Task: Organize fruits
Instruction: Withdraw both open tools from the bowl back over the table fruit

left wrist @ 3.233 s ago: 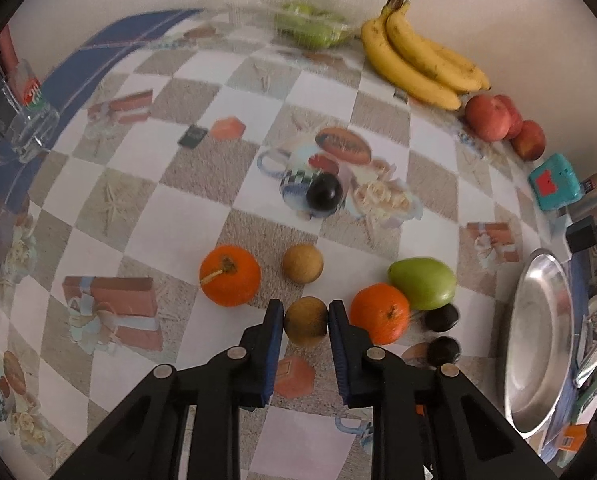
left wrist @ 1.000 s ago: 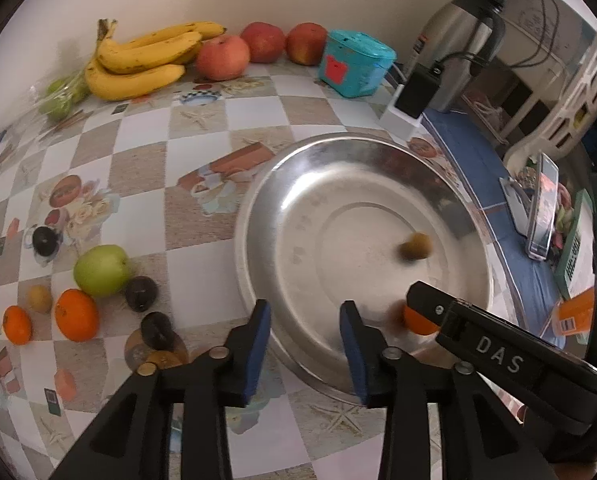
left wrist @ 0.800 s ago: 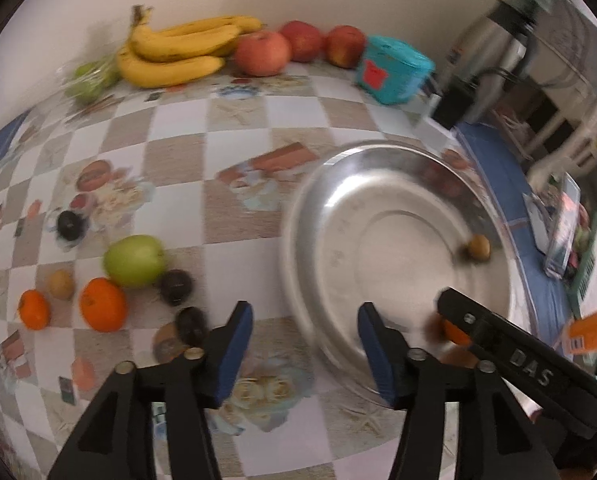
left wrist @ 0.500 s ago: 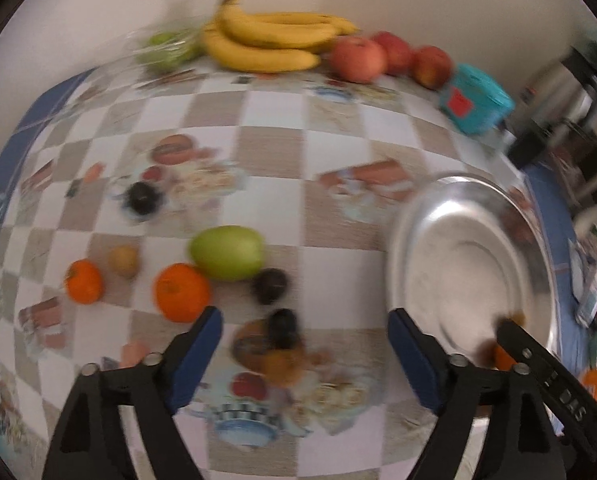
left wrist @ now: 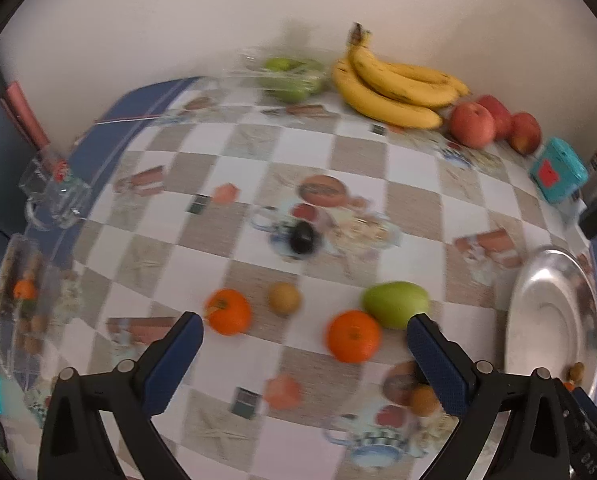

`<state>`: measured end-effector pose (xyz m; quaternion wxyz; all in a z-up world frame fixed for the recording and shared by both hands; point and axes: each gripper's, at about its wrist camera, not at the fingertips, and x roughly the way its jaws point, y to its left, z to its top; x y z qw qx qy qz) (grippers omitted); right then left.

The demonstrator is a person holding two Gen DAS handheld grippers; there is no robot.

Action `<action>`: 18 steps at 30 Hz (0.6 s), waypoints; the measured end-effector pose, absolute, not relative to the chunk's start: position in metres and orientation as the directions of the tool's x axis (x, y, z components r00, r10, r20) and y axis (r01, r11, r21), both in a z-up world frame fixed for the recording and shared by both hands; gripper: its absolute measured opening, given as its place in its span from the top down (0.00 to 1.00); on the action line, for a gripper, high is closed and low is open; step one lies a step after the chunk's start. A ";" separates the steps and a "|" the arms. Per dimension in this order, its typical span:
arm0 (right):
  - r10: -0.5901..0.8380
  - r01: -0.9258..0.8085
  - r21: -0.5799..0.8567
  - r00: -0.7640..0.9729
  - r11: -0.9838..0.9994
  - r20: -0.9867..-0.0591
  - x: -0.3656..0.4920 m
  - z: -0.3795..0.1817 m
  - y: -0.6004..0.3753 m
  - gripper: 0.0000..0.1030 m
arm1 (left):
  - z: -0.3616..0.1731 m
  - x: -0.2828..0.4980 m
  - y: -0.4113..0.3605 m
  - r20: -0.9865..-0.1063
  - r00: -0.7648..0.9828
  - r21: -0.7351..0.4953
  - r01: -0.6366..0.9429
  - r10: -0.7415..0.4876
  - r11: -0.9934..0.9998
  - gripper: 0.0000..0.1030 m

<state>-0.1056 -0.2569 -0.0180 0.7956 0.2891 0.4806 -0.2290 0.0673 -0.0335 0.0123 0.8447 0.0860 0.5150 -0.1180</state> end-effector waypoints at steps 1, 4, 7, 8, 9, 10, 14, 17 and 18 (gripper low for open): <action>-0.090 0.631 0.235 0.437 0.739 -0.895 -0.103 -0.017 -0.252 0.10 | 0.013 0.069 -0.030 -0.889 0.446 0.028 0.278 -0.103 0.960 0.00; -0.097 0.610 0.223 0.446 0.761 -0.890 -0.097 -0.013 -0.240 0.10 | 0.016 0.074 -0.018 -0.878 0.474 0.054 0.247 -0.073 0.967 0.00; -0.096 0.588 0.218 0.455 0.779 -0.886 -0.093 -0.011 -0.229 0.09 | 0.017 0.078 -0.006 -0.870 0.492 0.077 0.218 -0.041 0.973 0.00; -0.091 0.580 0.223 0.462 0.783 -0.882 -0.091 -0.010 -0.226 0.10 | 0.017 0.080 -0.002 -0.870 0.492 0.075 0.206 -0.037 0.976 0.00; -0.087 0.571 0.230 0.473 0.788 -0.877 -0.090 -0.008 -0.223 0.10 | 0.017 0.082 0.003 -0.872 0.488 0.065 0.195 -0.039 0.979 0.00; -0.087 0.562 0.232 0.482 0.794 -0.872 -0.088 -0.006 -0.219 0.09 | 0.017 0.083 0.007 -0.874 0.484 0.052 0.186 -0.046 0.981 0.00; -0.079 0.518 0.209 0.479 0.829 -0.874 -0.076 -0.005 -0.201 0.09 | 0.018 0.087 0.017 -0.876 0.480 0.026 0.166 -0.057 0.986 0.00; -0.047 0.484 0.210 0.467 0.849 -0.883 -0.067 -0.009 -0.189 0.09 | 0.018 0.090 0.023 -0.878 0.474 0.004 0.157 -0.072 0.988 0.00; -0.037 0.469 0.212 0.468 0.858 -0.883 -0.064 -0.009 -0.184 0.09 | 0.018 0.091 0.024 -0.878 0.473 0.001 0.154 -0.073 0.988 0.00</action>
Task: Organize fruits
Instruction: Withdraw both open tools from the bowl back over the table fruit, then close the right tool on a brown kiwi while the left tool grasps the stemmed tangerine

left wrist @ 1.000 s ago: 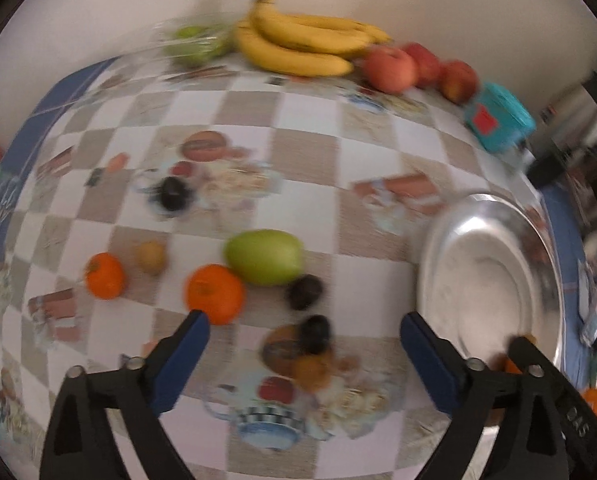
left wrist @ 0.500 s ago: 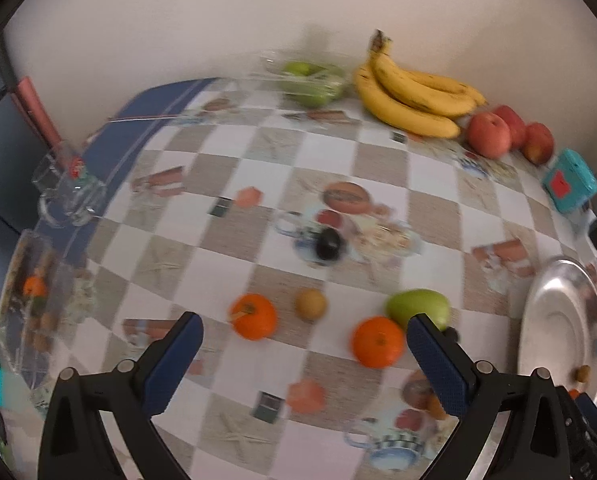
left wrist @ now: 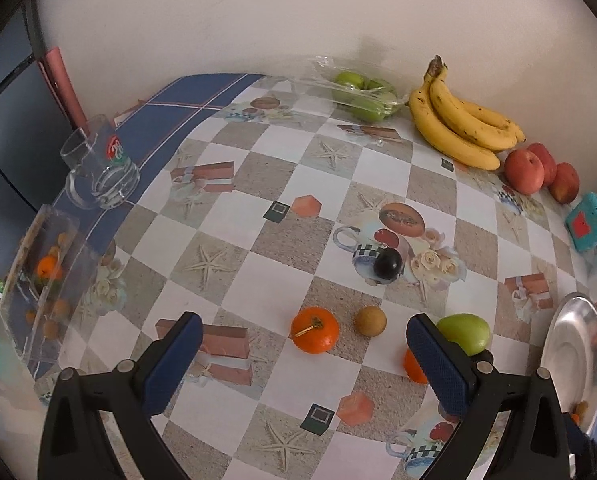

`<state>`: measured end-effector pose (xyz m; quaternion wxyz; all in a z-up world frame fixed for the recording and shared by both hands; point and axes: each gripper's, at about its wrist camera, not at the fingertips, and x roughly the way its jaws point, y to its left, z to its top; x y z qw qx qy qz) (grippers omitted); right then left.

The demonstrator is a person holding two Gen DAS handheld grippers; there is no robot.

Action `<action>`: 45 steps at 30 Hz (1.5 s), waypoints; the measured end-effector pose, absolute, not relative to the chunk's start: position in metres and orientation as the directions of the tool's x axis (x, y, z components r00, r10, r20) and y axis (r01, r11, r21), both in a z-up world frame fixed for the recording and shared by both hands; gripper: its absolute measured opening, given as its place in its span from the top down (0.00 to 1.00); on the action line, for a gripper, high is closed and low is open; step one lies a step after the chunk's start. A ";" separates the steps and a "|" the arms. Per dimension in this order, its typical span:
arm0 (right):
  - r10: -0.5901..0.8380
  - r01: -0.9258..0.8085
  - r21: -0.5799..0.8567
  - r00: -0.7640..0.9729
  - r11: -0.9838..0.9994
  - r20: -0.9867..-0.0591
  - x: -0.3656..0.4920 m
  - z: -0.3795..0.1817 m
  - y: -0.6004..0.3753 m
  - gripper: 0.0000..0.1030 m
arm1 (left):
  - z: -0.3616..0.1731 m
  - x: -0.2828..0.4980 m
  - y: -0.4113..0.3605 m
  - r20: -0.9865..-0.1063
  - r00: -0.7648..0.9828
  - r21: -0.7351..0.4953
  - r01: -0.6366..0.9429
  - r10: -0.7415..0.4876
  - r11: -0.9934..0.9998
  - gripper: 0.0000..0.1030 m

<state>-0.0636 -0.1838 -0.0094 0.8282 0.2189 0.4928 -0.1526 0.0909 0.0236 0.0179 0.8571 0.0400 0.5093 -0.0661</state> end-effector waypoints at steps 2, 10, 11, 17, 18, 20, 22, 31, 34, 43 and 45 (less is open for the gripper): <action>-0.028 0.436 0.205 0.471 0.876 -0.882 -0.058 -0.009 -0.175 0.09 | 0.017 0.093 0.027 -0.881 0.467 -0.005 0.146 -0.074 0.989 0.00; 0.028 0.360 0.237 0.500 0.902 -0.866 -0.038 -0.004 -0.154 0.10 | 0.013 0.097 0.031 -0.892 0.440 -0.033 0.156 -0.099 0.987 0.00; 0.029 0.354 0.234 0.498 0.906 -0.867 -0.036 -0.005 -0.151 0.09 | 0.011 0.097 0.030 -0.895 0.434 -0.033 0.161 -0.101 0.986 0.00; 0.019 0.324 0.194 0.474 0.926 -0.880 -0.025 -0.012 -0.139 0.10 | -0.004 0.107 0.033 -0.918 0.386 -0.028 0.164 -0.091 0.986 0.00; 0.012 0.322 0.186 0.472 0.928 -0.882 -0.024 -0.013 -0.137 0.10 | -0.008 0.110 0.034 -0.922 0.378 -0.030 0.155 -0.088 0.987 0.00; 0.013 0.307 0.178 0.472 0.935 -0.881 -0.023 -0.015 -0.135 0.10 | -0.015 0.114 0.037 -0.928 0.360 -0.042 0.147 -0.093 0.988 0.00; 0.023 0.308 0.185 0.464 0.933 -0.886 -0.022 -0.018 -0.134 0.10 | -0.020 0.117 0.037 -0.931 0.353 -0.043 0.145 -0.092 0.989 0.01; 0.039 0.355 0.197 0.405 0.914 -0.914 -0.021 -0.035 -0.141 0.22 | -0.032 0.120 0.030 -0.936 0.338 -0.036 0.180 -0.096 0.983 0.13; 0.043 0.356 0.192 0.387 0.914 -0.921 -0.021 -0.041 -0.140 0.32 | -0.037 0.122 0.030 -0.940 0.325 -0.047 0.174 -0.102 0.984 0.17; 0.049 0.399 0.198 0.354 0.895 -0.934 -0.024 -0.052 -0.151 0.56 | -0.043 0.122 0.027 -0.943 0.304 -0.082 0.182 -0.136 0.980 0.49; 0.052 0.402 0.203 0.355 0.893 -0.933 -0.025 -0.052 -0.151 0.60 | -0.042 0.122 0.025 -0.941 0.305 -0.093 0.190 -0.149 0.977 0.59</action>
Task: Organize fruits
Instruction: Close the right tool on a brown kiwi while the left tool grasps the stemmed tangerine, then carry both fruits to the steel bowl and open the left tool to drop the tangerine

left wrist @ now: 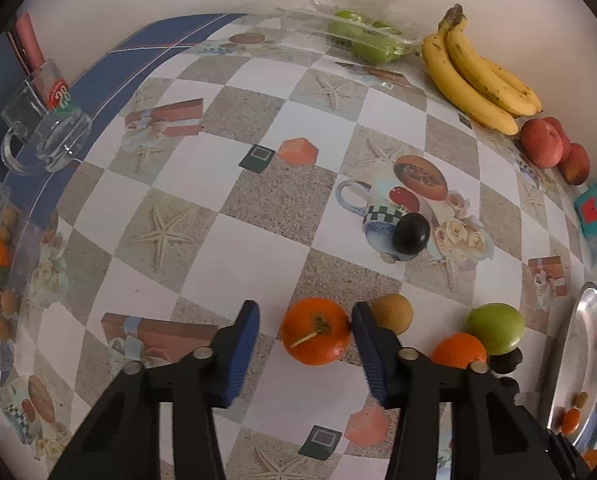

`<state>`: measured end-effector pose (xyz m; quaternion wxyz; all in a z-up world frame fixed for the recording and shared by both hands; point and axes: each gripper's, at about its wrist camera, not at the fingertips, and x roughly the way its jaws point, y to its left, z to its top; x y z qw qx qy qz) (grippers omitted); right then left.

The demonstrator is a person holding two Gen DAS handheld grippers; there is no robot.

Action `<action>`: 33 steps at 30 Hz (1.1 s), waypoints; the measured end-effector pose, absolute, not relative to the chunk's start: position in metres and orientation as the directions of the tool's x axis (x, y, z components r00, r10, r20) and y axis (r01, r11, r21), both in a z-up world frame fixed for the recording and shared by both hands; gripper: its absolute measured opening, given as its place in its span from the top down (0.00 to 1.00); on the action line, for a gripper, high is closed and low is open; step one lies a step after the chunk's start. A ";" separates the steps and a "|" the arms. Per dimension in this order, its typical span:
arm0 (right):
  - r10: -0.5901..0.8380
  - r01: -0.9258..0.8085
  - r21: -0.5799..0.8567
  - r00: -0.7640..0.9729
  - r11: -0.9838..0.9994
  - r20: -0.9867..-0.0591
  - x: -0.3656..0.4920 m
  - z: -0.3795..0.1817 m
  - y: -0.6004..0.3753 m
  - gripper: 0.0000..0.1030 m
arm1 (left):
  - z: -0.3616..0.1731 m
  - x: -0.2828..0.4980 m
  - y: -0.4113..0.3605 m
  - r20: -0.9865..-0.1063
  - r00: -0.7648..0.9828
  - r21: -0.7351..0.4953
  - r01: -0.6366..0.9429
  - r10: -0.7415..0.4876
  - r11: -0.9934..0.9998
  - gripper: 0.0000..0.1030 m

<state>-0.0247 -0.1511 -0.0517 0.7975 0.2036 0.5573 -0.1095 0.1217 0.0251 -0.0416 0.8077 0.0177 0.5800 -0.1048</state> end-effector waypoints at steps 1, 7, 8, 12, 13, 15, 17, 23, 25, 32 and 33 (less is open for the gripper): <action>0.056 0.402 0.207 0.356 0.892 -0.933 -0.025 -0.051 -0.151 0.62 | -0.041 0.121 0.024 -0.939 0.307 -0.098 0.192 -0.154 0.976 0.62; 0.080 0.395 0.231 0.363 0.889 -0.928 -0.025 -0.050 -0.149 0.74 | -0.039 0.120 0.022 -0.939 0.309 -0.092 0.199 -0.152 0.976 0.65; 0.085 0.396 0.237 0.364 0.887 -0.928 -0.026 -0.050 -0.149 0.74 | -0.039 0.120 0.022 -0.939 0.309 -0.092 0.199 -0.152 0.976 0.65; 0.090 0.395 0.243 0.368 0.886 -0.925 -0.026 -0.048 -0.148 0.75 | -0.036 0.120 0.025 -0.937 0.318 -0.089 0.186 -0.146 0.978 0.65; 0.092 0.394 0.247 0.371 0.885 -0.924 -0.026 -0.047 -0.148 0.75 | -0.034 0.120 0.027 -0.936 0.320 -0.092 0.184 -0.148 0.979 0.65; 0.097 0.393 0.255 0.380 0.883 -0.920 -0.026 -0.045 -0.149 0.75 | -0.030 0.119 0.029 -0.931 0.331 -0.097 0.180 -0.153 0.979 0.65; 0.102 0.391 0.265 0.391 0.881 -0.915 -0.026 -0.041 -0.149 0.74 | -0.024 0.118 0.032 -0.925 0.345 -0.099 0.178 -0.156 0.979 0.65; 0.103 0.390 0.287 0.429 0.875 -0.898 -0.030 -0.026 -0.151 0.74 | -0.004 0.116 0.038 -0.904 0.393 -0.108 0.169 -0.168 0.980 0.65; 0.102 0.393 0.290 0.434 0.873 -0.895 -0.030 -0.024 -0.152 0.74 | 0.002 0.115 0.038 -0.896 0.408 -0.111 0.170 -0.173 0.979 0.65; 0.086 0.412 0.286 0.439 0.865 -0.894 -0.035 -0.019 -0.158 0.74 | 0.019 0.109 0.034 -0.875 0.441 -0.130 0.187 -0.201 0.974 0.65; 0.081 0.415 0.280 0.437 0.866 -0.896 -0.036 -0.019 -0.159 0.74 | 0.020 0.109 0.033 -0.874 0.442 -0.131 0.187 -0.203 0.973 0.65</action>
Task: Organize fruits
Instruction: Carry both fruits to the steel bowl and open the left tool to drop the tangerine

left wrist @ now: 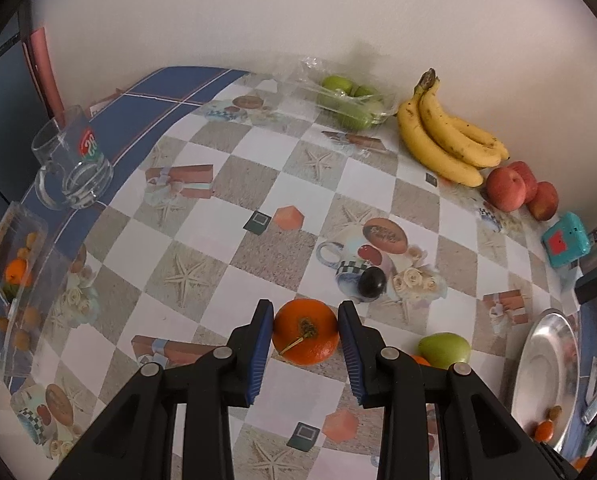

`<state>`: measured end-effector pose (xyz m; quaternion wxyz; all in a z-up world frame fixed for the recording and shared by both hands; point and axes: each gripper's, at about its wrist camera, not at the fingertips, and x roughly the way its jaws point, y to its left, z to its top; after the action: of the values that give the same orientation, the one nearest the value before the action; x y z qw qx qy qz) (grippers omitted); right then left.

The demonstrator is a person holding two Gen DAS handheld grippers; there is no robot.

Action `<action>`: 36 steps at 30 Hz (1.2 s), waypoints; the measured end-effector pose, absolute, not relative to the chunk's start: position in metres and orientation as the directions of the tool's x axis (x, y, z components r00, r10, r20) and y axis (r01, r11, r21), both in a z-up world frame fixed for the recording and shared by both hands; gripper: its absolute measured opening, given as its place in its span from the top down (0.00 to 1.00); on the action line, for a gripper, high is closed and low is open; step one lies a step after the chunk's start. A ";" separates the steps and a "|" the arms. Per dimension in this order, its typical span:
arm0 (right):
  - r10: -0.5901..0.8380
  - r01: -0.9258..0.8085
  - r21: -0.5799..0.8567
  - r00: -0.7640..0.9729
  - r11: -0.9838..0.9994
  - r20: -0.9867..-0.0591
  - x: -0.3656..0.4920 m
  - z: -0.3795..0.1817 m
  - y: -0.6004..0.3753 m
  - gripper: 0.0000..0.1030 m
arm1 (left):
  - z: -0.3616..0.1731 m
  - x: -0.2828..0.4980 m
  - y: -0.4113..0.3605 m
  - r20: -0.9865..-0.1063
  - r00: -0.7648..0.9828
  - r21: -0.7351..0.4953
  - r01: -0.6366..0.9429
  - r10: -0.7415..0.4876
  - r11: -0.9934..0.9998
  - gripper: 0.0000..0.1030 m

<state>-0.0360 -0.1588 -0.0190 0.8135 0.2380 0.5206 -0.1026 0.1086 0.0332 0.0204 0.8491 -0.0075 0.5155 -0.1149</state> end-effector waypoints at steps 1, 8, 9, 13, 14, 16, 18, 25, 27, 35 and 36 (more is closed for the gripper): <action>0.075 0.417 0.275 0.436 0.866 -0.897 -0.036 -0.019 -0.160 0.74 | 0.021 0.108 0.032 -0.873 0.443 -0.133 0.188 -0.205 0.973 0.65; 0.038 0.457 0.259 0.439 0.851 -0.898 -0.044 -0.015 -0.174 0.74 | 0.033 0.097 0.020 -0.857 0.459 -0.144 0.226 -0.236 0.963 0.65; 0.028 0.466 0.251 0.435 0.848 -0.900 -0.046 -0.014 -0.177 0.74 | 0.035 0.095 0.016 -0.855 0.458 -0.147 0.236 -0.244 0.960 0.65; 0.015 0.509 0.257 0.432 0.822 -0.902 -0.055 -0.015 -0.193 0.74 | 0.038 0.086 0.002 -0.849 0.454 -0.152 0.279 -0.270 0.948 0.65; 0.008 0.520 0.256 0.432 0.815 -0.902 -0.058 -0.014 -0.197 0.74 | 0.039 0.085 -0.002 -0.849 0.450 -0.157 0.289 -0.278 0.944 0.65; -0.008 0.543 0.253 0.431 0.801 -0.902 -0.064 -0.013 -0.206 0.74 | 0.039 0.081 -0.009 -0.848 0.434 -0.177 0.311 -0.305 0.934 0.65; -0.018 0.564 0.254 0.433 0.786 -0.901 -0.069 -0.012 -0.214 0.74 | 0.039 0.078 -0.014 -0.847 0.418 -0.196 0.328 -0.328 0.924 0.65; -0.036 0.633 0.274 0.432 0.724 -0.901 -0.088 -0.013 -0.241 0.74 | 0.042 0.060 -0.043 -0.846 0.403 -0.178 0.402 -0.348 0.898 0.65; -0.038 0.644 0.278 0.431 0.713 -0.901 -0.091 -0.013 -0.245 0.74 | 0.043 0.053 -0.053 -0.845 0.398 -0.172 0.430 -0.356 0.887 0.65; -0.063 0.691 0.282 0.428 0.666 -0.901 -0.107 -0.013 -0.265 0.74 | 0.044 0.016 -0.102 -0.848 0.362 -0.126 0.571 -0.387 0.811 0.65; -0.066 0.697 0.285 0.430 0.658 -0.900 -0.110 -0.013 -0.267 0.74 | 0.043 0.010 -0.108 -0.848 0.357 -0.121 0.589 -0.391 0.799 0.65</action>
<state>-0.1096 -0.2673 -0.0130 0.7774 0.3330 0.4740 -0.2452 0.0103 -0.1078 0.0433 0.8172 0.1026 0.4815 -0.2998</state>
